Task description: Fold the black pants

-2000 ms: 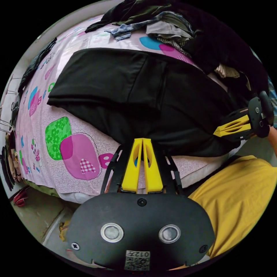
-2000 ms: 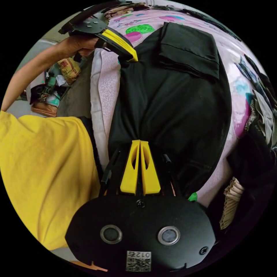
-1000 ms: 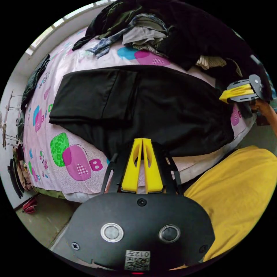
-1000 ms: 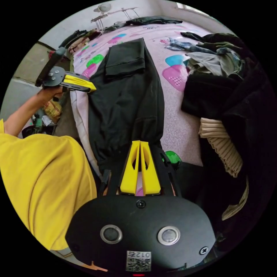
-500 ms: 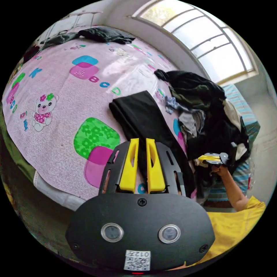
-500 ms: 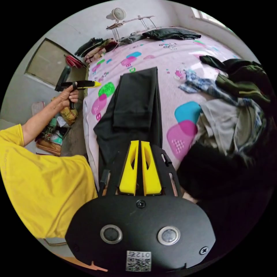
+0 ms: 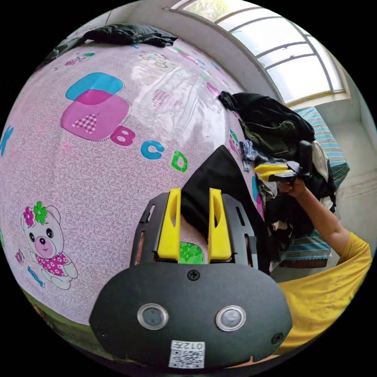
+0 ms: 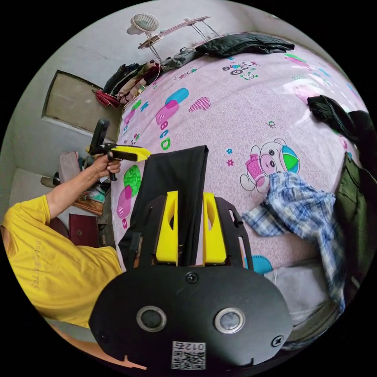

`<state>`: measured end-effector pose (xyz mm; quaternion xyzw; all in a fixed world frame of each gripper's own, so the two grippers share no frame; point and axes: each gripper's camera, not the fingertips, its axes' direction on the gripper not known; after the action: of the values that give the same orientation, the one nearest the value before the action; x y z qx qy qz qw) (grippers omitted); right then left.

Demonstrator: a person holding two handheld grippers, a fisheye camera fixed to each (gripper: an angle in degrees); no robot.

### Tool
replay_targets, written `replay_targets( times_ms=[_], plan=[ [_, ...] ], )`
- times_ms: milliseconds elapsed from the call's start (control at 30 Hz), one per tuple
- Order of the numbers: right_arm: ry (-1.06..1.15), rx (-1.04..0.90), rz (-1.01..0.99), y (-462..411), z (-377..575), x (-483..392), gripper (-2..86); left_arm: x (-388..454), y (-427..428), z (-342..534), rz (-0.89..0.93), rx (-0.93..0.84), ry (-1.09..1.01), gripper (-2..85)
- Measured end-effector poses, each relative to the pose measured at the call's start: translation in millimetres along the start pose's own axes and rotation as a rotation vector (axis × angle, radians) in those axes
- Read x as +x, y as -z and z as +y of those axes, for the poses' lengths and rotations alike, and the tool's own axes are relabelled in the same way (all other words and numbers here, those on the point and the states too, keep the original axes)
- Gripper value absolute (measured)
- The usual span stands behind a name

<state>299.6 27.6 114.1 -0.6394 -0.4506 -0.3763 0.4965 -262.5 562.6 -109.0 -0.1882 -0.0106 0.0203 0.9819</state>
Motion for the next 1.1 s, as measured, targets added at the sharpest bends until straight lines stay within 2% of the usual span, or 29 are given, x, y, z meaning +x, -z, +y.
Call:
replay_targets(
  times_ms=[67,133,333,567,833,1000,1100],
  plan=[
    [0.007,0.006,-0.027,3,-27,14,10.3,-7,-7,0,-0.044,-0.045,-0.058,8.5],
    [0.010,-0.002,-0.052,5,-48,25,11.3,-17,-6,2,-0.064,-0.018,-0.075,8.0],
    [0.047,-0.070,-0.125,4,-118,56,13.0,-64,-1,-7,0.034,-0.007,-0.063,7.5],
    [0.159,-0.196,-0.238,-7,-178,69,12.4,-91,5,-20,0.073,-0.012,-0.180,8.9],
    [0.248,-0.264,-0.270,-5,-213,70,10.0,-100,13,-24,0.032,0.013,-0.238,11.0],
    [0.279,-0.288,-0.276,4,-223,72,10.3,-98,36,-22,-0.066,0.116,-0.256,13.1],
    [0.282,-0.298,-0.287,6,-230,74,10.3,-101,33,-31,-0.016,0.068,-0.284,13.4]
  ],
)
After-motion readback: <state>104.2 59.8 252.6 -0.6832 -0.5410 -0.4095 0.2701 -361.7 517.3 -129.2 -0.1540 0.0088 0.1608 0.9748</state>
